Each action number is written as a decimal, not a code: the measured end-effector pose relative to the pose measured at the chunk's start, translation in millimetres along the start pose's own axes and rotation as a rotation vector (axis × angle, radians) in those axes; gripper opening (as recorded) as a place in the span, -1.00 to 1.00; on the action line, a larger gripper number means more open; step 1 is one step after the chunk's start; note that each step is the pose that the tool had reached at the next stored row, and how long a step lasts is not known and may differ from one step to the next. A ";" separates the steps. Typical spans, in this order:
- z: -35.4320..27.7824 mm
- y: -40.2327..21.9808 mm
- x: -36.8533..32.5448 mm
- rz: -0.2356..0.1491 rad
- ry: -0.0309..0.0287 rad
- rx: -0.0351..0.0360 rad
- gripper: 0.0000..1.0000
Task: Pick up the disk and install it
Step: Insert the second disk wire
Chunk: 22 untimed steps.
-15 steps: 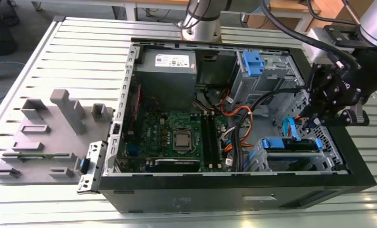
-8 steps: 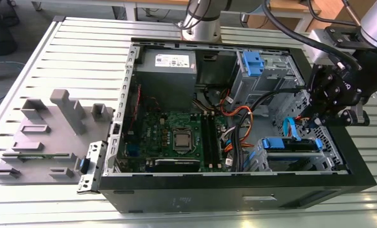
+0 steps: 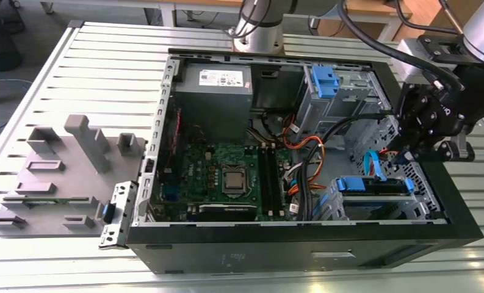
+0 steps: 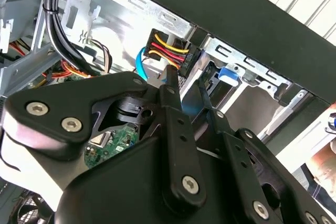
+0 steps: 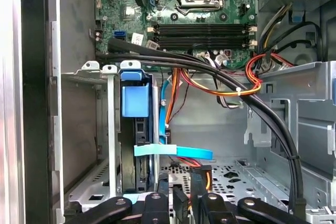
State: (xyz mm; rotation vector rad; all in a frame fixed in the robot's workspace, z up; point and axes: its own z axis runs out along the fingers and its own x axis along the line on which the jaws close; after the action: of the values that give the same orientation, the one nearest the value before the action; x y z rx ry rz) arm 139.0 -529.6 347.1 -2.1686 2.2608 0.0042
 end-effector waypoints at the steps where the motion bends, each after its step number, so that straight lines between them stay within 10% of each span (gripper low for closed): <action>1: 0.3 -1.1 -0.1 0.000 -0.0001 0.0000 -0.39; 10: 2.6 -16.8 -1.2 0.000 -0.0003 0.0000 -0.39; 22: 4.5 -15.1 -1.0 0.000 -0.0002 0.0005 -0.39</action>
State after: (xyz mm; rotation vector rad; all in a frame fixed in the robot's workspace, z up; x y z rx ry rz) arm 154.2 -529.2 342.6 -2.1682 2.2606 0.0039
